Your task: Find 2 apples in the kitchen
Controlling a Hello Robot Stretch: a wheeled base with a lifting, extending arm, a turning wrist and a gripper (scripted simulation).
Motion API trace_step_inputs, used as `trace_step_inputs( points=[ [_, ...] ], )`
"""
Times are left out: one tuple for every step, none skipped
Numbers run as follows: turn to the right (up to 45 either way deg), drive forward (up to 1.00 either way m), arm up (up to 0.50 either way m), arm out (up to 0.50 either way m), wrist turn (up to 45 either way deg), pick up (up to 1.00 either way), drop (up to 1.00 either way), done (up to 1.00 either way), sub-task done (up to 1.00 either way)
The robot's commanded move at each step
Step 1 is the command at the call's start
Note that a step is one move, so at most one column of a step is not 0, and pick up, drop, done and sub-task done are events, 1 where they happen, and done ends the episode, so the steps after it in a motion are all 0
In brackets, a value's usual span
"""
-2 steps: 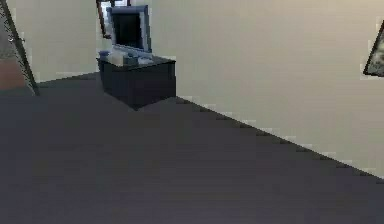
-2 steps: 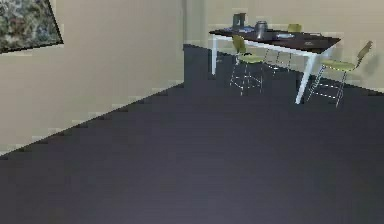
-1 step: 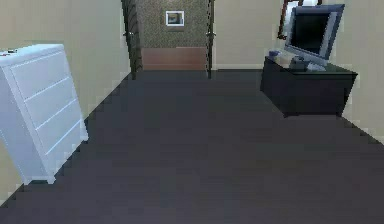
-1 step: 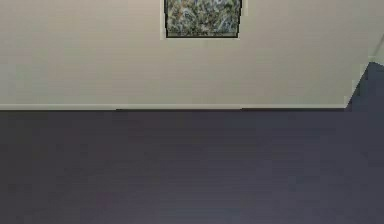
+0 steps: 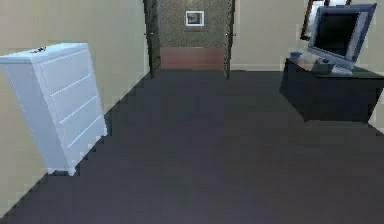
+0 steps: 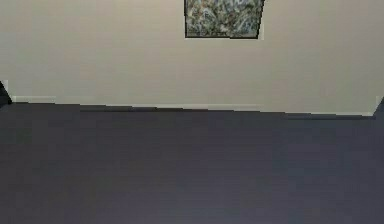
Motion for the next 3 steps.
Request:
trace_step_inputs(
  points=[
    [0.0,1.0,0.0,0.0,0.0,0.0,0.0,0.0,0.0],
    [0.0,1.0,0.0,0.0,0.0,0.0,0.0,0.0,0.0],
    [0.0,1.0,0.0,0.0,0.0,0.0,0.0,0.0,0.0]
  ],
)
